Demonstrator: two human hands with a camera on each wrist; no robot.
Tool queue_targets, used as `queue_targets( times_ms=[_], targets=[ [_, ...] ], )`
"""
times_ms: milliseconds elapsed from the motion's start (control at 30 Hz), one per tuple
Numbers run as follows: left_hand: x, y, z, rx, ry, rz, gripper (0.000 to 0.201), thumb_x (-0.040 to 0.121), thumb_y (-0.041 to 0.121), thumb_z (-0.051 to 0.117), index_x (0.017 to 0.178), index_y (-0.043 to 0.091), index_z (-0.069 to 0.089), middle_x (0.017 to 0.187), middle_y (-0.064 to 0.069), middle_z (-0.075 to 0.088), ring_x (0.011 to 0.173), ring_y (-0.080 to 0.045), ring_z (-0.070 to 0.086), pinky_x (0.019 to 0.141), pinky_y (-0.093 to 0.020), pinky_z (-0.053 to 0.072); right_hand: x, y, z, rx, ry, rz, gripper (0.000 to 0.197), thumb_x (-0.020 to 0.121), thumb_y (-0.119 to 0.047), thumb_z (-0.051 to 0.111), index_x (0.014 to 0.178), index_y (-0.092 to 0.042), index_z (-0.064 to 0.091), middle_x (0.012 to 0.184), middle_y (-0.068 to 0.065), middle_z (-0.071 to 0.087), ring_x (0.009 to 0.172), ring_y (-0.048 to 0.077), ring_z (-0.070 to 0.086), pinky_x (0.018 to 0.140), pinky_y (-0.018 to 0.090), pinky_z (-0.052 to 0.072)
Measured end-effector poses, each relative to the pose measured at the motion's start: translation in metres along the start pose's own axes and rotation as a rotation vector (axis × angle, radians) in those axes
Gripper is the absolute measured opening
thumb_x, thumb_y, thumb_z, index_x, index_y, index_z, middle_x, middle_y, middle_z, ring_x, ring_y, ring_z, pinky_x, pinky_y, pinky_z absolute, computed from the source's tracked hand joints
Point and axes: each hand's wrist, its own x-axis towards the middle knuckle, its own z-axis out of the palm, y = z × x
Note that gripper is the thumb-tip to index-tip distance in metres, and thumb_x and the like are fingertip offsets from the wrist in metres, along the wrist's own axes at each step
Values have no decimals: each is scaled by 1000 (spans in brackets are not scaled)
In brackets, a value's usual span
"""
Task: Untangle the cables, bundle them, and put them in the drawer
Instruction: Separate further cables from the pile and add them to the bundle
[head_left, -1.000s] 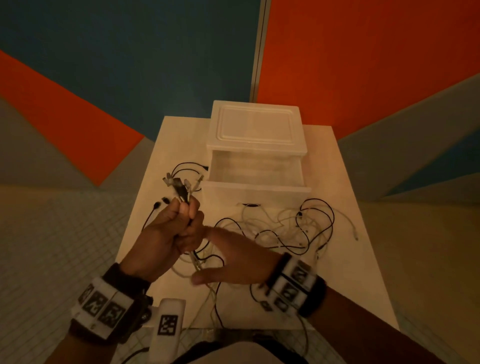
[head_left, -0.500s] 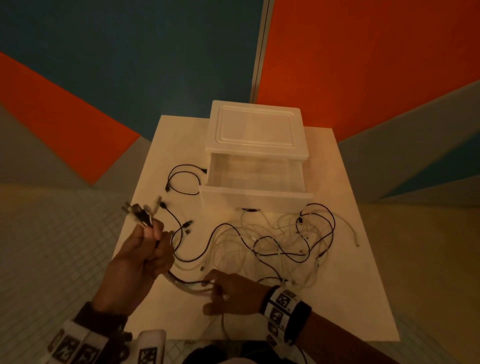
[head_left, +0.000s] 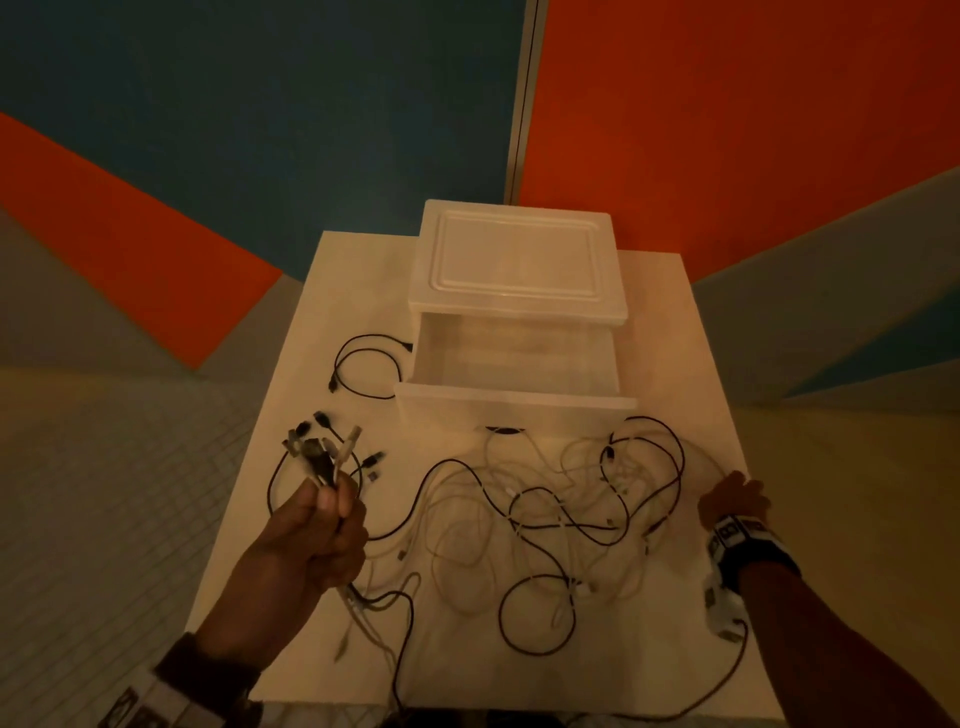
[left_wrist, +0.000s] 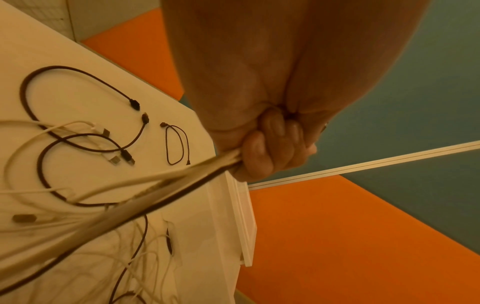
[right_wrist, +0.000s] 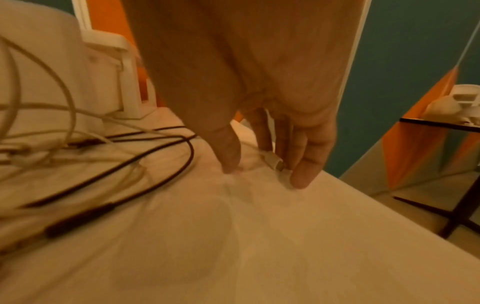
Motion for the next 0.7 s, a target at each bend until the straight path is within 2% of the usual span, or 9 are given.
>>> queue_targets(
  times_ms=[67, 200, 300, 400, 467, 500, 567, 633, 700],
  targets=[
    [1, -2, 4, -4, 6, 2, 34, 70, 44, 82, 78, 18, 62, 62, 4, 36, 48, -5, 25, 45, -23, 20, 10, 2, 13, -20, -2, -8, 52, 102, -22, 34, 149, -5, 20, 155, 22, 17, 140, 40, 24, 111, 48, 30],
    [2, -3, 7, 6, 33, -9, 35, 66, 46, 84, 77, 19, 64, 62, 3, 37, 47, -5, 27, 44, -22, 22, -1, -9, -10, 125, 91, -80, 42, 99, -14, 43, 135, 8, 39, 135, 32, 46, 123, 45, 47, 100, 51, 42],
    [3, -1, 7, 23, 22, -10, 37, 70, 47, 82, 77, 17, 61, 63, 1, 32, 48, -6, 24, 44, -21, 25, -28, -18, -67, 370, 413, -213, 26, 95, -10, 49, 102, 13, 57, 104, 35, 62, 94, 46, 60, 76, 47, 47],
    [7, 1, 6, 23, -10, 8, 37, 75, 44, 78, 79, 15, 56, 64, 0, 28, 48, -6, 24, 44, -22, 27, -72, -20, -139, 729, 648, -469, 19, 91, -14, 52, 90, -3, 66, 83, 17, 65, 75, 30, 58, 69, 33, 40],
    [10, 2, 7, 28, -36, 26, 36, 77, 43, 77, 80, 15, 55, 64, 0, 30, 48, -7, 24, 45, -22, 26, -110, -23, -185, 1154, 603, -689, 16, 87, -11, 57, 85, -25, 65, 78, -10, 64, 75, 13, 57, 70, 29, 45],
    [11, 3, 8, 28, -47, 32, 36, 78, 43, 76, 81, 14, 55, 64, 0, 31, 48, -7, 24, 45, -22, 25, -129, -24, -203, 1334, 555, -819, 19, 88, -10, 59, 83, -28, 62, 76, -15, 63, 73, 7, 57, 69, 24, 47],
    [13, 5, 13, 27, -73, 46, 34, 79, 43, 75, 80, 15, 56, 64, 1, 32, 49, -7, 25, 45, -23, 24, -157, -28, -230, 1584, 328, -1009, 10, 93, -15, 61, 90, -25, 61, 84, -13, 64, 77, 6, 57, 69, 21, 49],
    [14, 7, 18, 42, -94, 66, 33, 78, 44, 75, 80, 17, 56, 63, 3, 34, 49, -6, 26, 46, -23, 23, -172, -36, -245, 1720, 25, -1097, 6, 94, -25, 61, 99, -22, 61, 94, -8, 62, 85, 9, 57, 77, 25, 48],
    [16, 10, 23, 61, -112, 87, 32, 79, 45, 74, 80, 18, 56, 64, 2, 33, 49, -6, 26, 47, -23, 23, -190, -49, -254, 1708, -70, -1105, 14, 88, -34, 68, 98, -25, 62, 100, -5, 63, 93, 13, 60, 83, 31, 48]
  ],
)
